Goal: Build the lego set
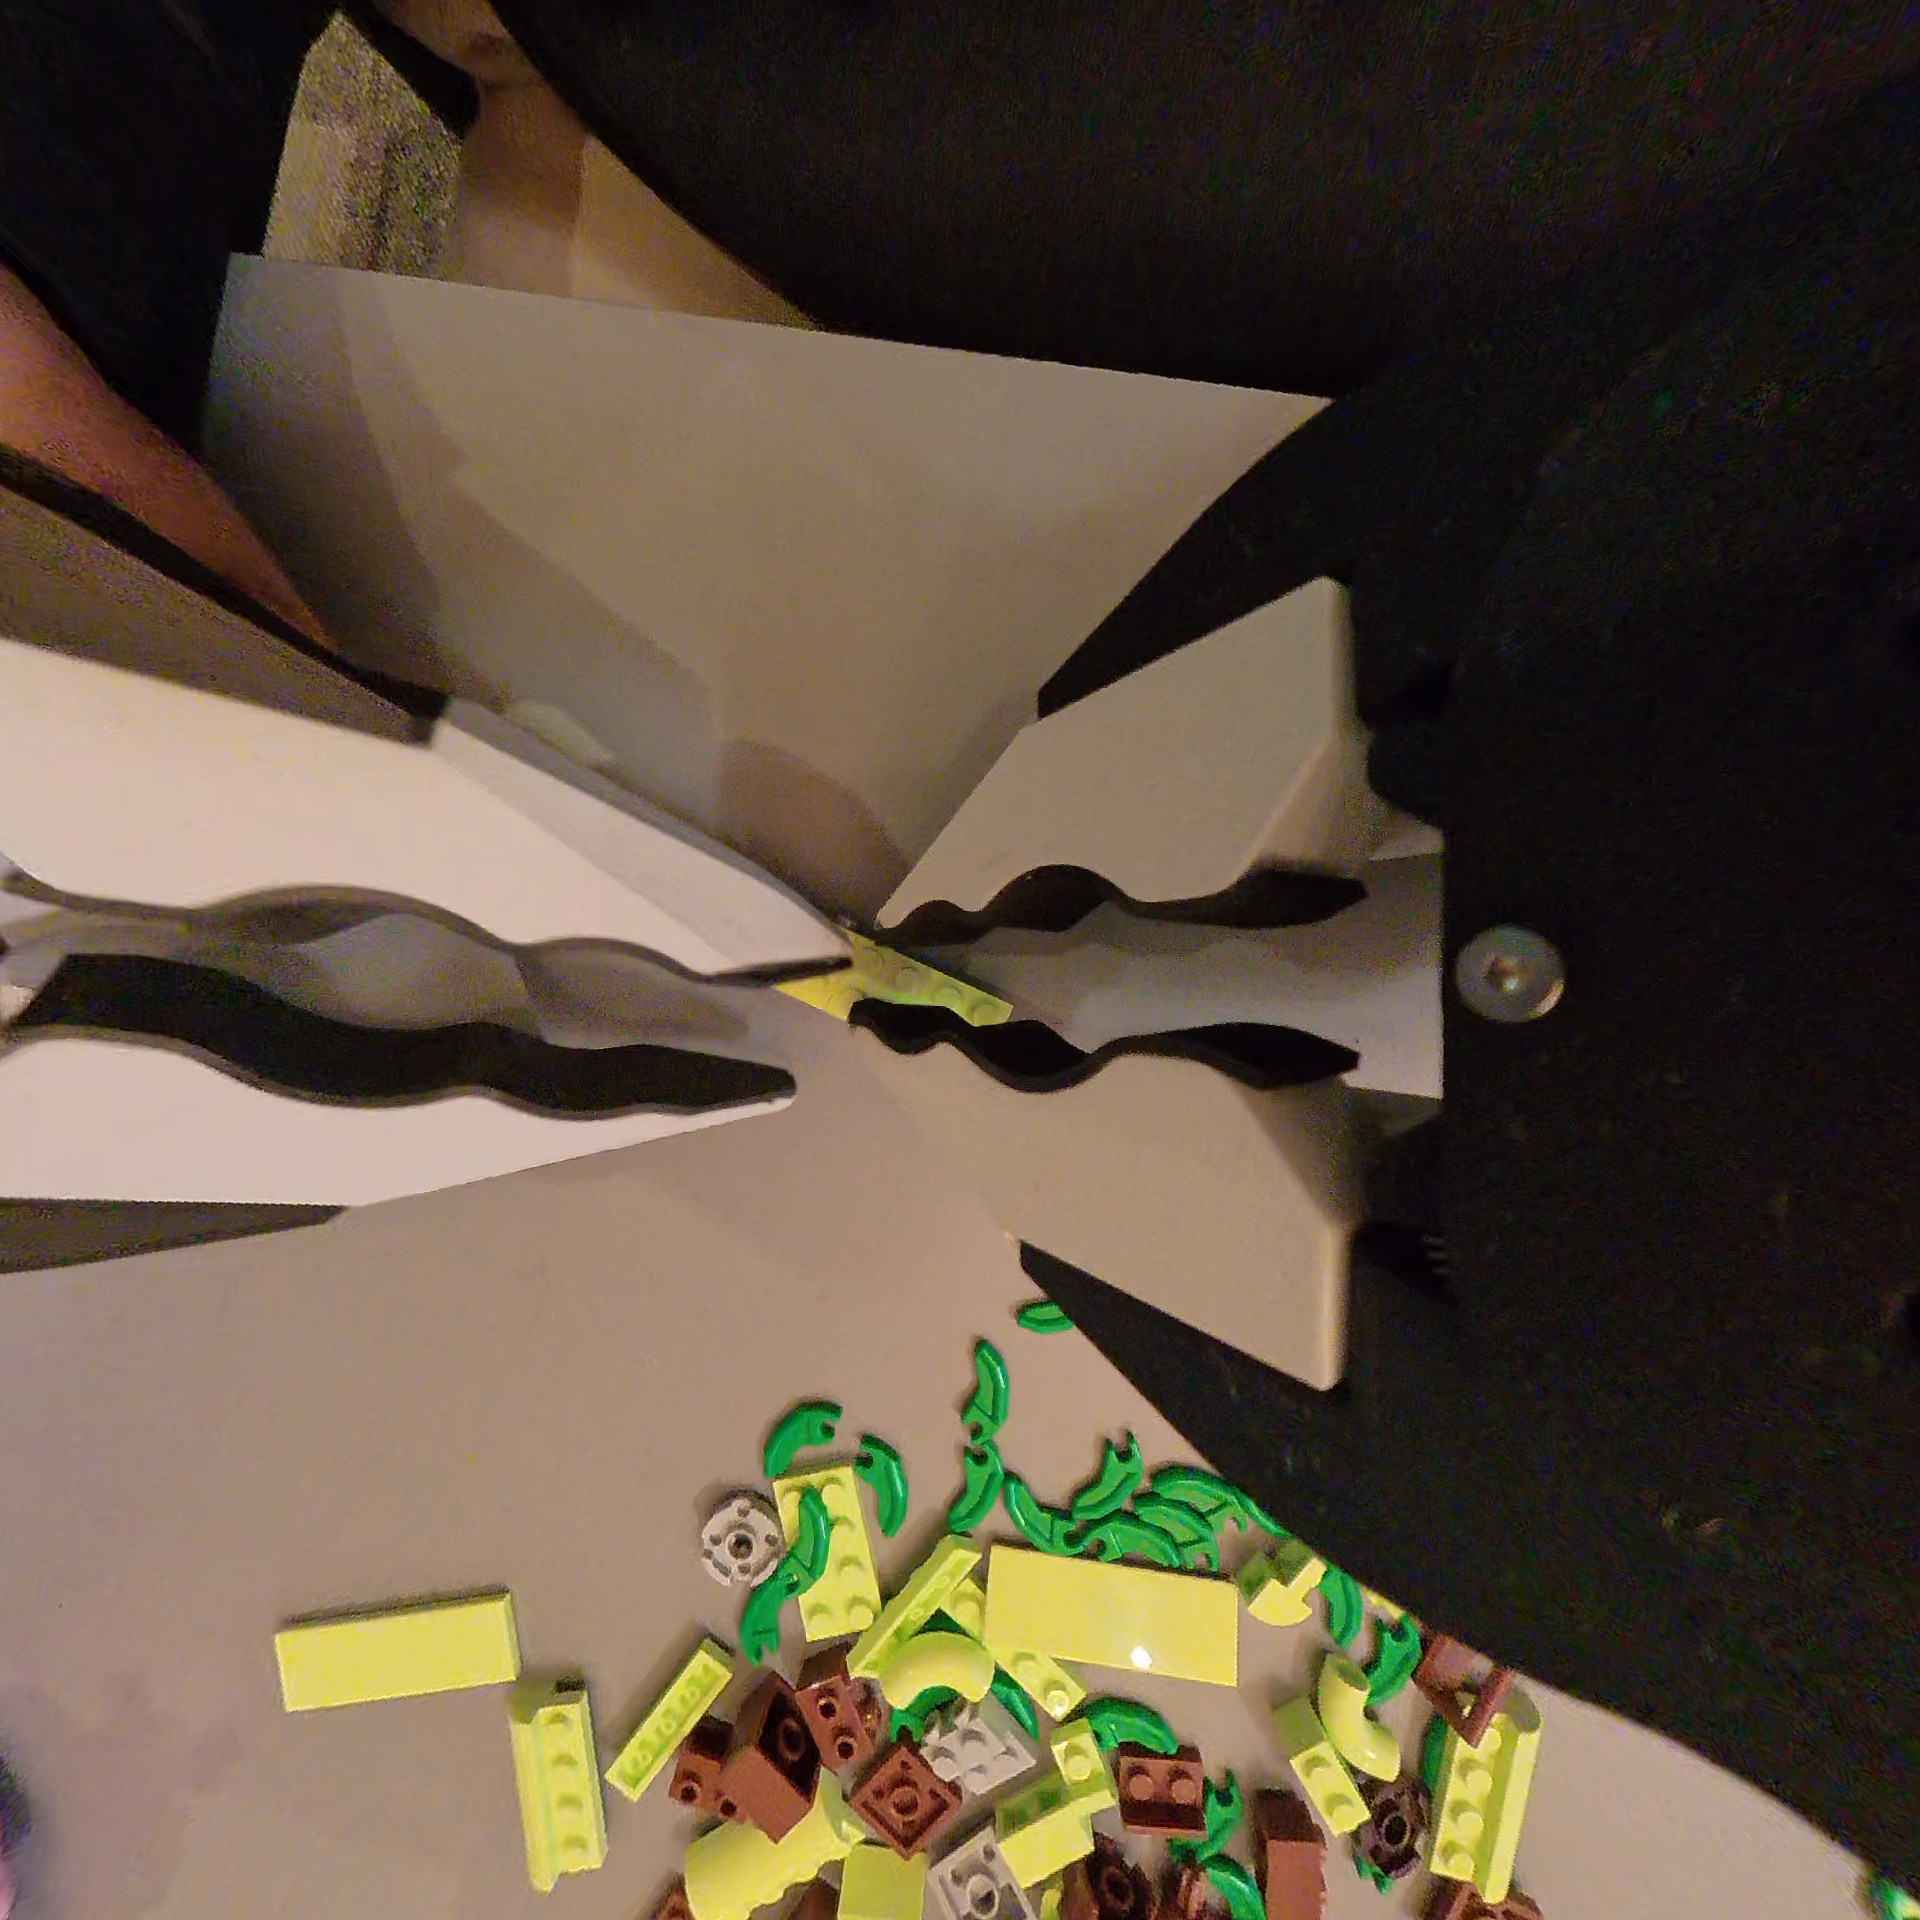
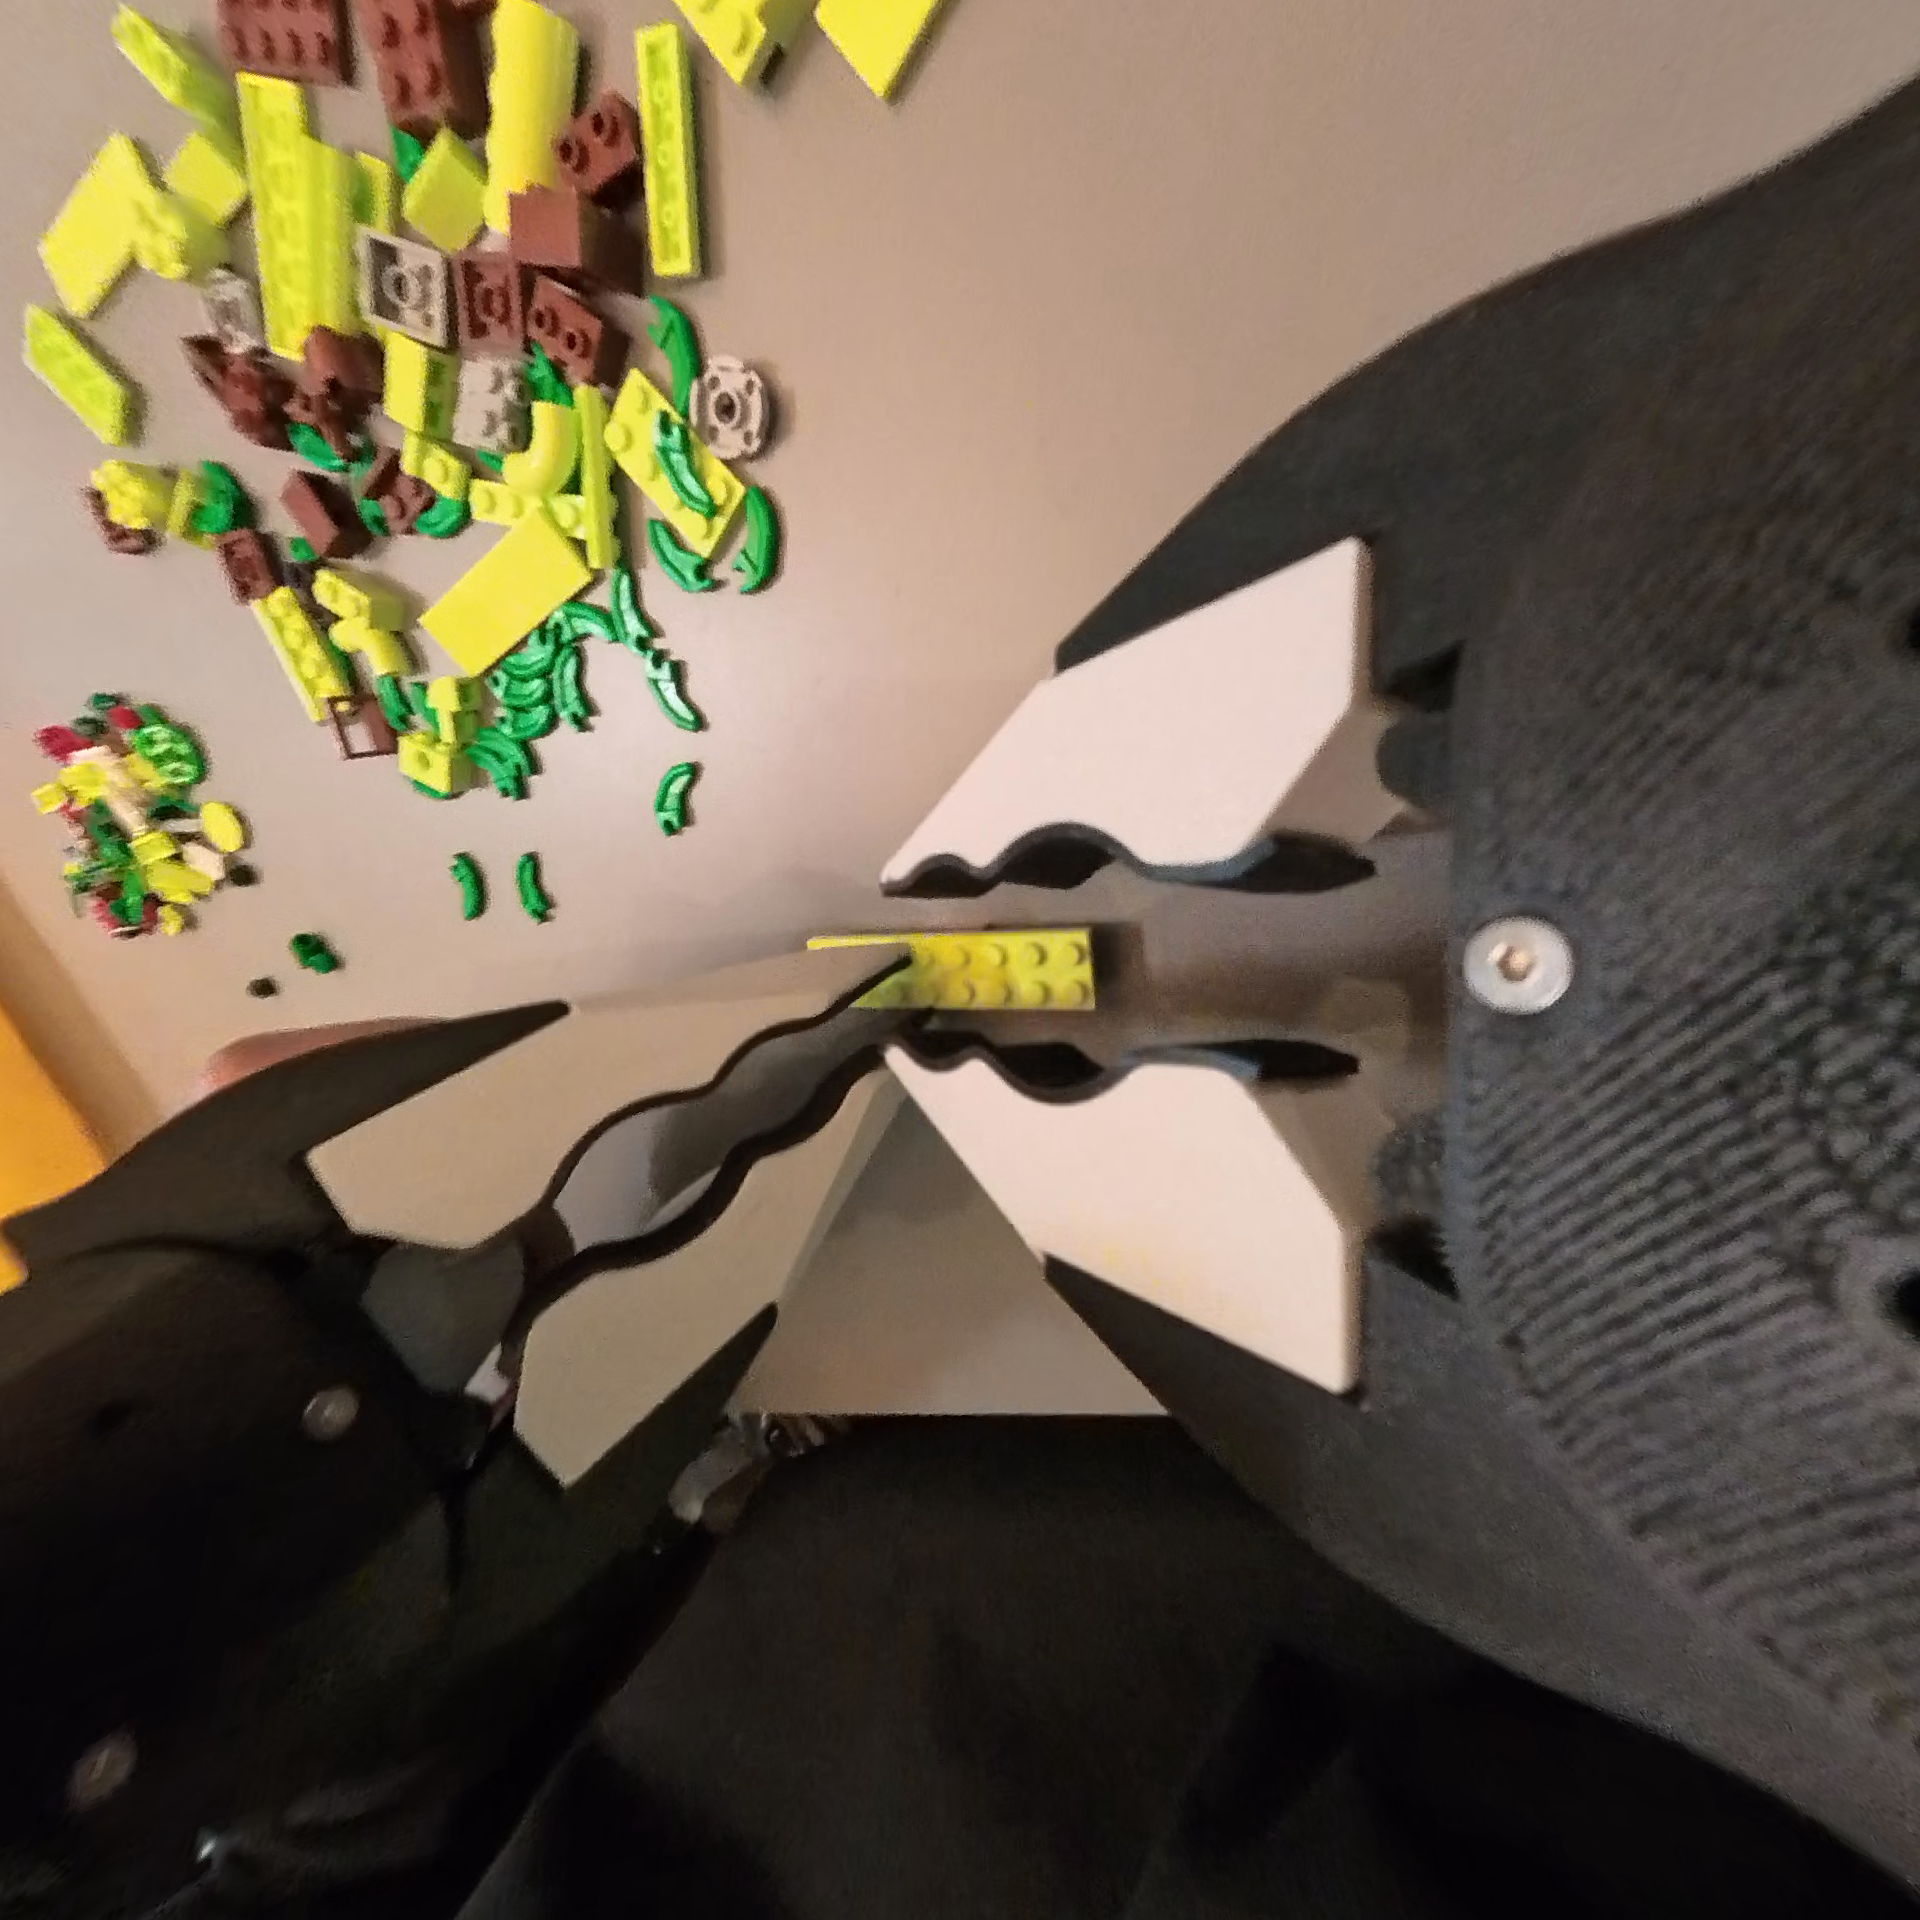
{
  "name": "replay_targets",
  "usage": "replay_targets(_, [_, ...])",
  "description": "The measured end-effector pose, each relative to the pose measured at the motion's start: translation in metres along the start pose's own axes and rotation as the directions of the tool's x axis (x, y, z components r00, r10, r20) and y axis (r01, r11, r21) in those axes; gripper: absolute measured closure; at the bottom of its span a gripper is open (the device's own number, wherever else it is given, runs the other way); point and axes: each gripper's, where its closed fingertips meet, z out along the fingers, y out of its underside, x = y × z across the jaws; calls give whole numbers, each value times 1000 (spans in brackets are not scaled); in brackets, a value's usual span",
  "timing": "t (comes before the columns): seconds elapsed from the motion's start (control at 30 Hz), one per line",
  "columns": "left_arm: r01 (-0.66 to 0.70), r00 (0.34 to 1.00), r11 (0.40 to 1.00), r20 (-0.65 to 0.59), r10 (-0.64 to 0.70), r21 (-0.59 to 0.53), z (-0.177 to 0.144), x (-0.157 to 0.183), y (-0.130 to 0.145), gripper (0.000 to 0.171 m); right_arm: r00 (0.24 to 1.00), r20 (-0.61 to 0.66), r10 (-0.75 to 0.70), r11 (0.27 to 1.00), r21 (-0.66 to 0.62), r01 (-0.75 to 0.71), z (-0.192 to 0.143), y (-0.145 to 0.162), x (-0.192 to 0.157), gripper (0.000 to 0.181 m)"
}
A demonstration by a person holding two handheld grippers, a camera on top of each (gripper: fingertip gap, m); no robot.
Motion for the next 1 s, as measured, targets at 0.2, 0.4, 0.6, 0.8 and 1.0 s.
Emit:
replay_targets(0.2, [33,999,999,-29,-32,21,0,0,-1,163,990,-72,-123,986,-121,114,3,21,3,150])
replay_targets(0.4, [105,987,993,-132,-96,62,-6,1,0,145,979,-108,-175,977,-143,158,4,23,4,166])
replay_targets(0.6, [72,995,979,-81,-57,189,-20,-11,-12,138,988,-114,-106,991,-92,96,-1,16,9,166])
replay_targets(0.8, [-35,999,977,-9,38,209,-13,-10,-11,132,965,151,213,971,77,-226,-17,-4,0,166])
replay_targets(1.0, [-118,992,937,84,96,328,-25,-13,-28,132,891,311,329,918,114,-379,-26,-12,-6,166])
